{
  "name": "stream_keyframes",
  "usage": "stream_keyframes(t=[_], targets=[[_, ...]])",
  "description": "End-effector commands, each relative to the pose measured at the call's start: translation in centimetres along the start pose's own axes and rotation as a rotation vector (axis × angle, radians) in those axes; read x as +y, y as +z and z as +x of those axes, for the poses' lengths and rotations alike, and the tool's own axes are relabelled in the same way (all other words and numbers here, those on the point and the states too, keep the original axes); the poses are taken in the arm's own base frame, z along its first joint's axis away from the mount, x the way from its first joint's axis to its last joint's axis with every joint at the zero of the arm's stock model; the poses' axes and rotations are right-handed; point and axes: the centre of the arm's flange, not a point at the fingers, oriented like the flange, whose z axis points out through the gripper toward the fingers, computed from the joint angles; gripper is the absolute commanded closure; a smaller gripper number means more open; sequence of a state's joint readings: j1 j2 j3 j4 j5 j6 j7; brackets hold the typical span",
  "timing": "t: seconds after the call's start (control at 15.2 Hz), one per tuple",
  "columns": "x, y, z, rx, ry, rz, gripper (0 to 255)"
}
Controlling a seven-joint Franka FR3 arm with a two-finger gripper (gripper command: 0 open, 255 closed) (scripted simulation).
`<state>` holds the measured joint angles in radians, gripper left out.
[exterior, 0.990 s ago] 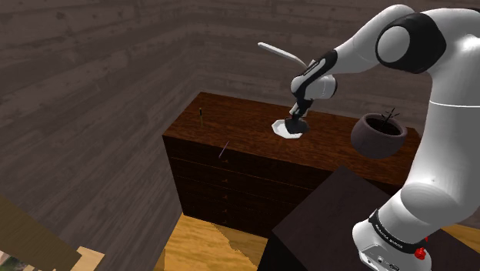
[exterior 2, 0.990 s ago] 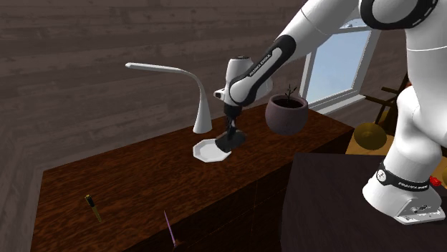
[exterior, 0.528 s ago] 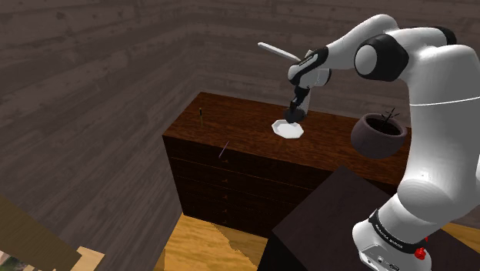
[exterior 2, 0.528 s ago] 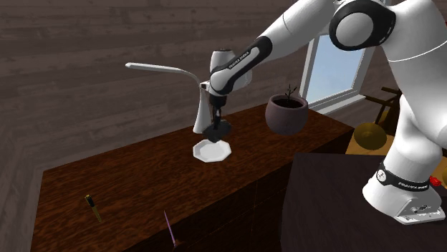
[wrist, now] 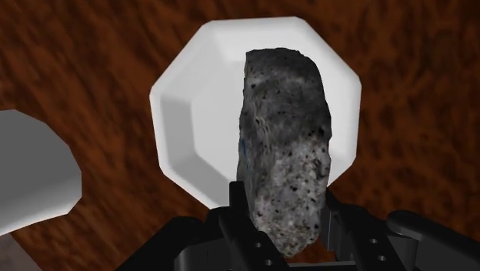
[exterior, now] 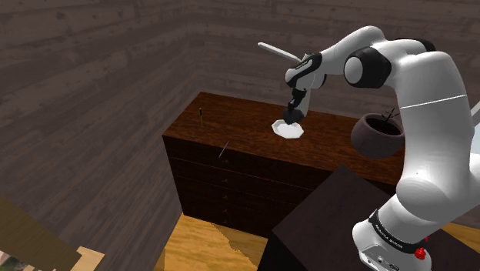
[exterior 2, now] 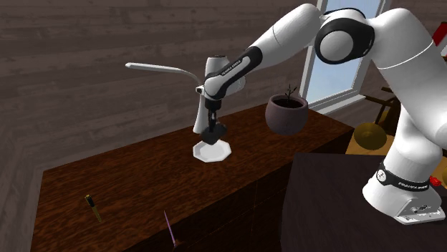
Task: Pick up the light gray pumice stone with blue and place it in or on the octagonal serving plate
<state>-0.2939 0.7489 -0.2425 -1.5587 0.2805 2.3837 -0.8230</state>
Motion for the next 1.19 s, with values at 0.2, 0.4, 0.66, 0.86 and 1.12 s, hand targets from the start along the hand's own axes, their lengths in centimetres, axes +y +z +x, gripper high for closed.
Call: stream_keyframes(t=[0.2,0.4,0.66,0.86,1.12], targets=[[-0.1,2.7,-0.3,0.001,0.0,-0.001,255],[-0.2,4.3,-0.5,0.001,0.0,-0.001,255],[0.3,3.6,-0.3,0.023,0.002,-0.019,255],[1.5,1.9,0.2,-0.127,-0.029,0.05,0],[1.5,3.4,0.0,-0.131,-0.03,0.052,0]])
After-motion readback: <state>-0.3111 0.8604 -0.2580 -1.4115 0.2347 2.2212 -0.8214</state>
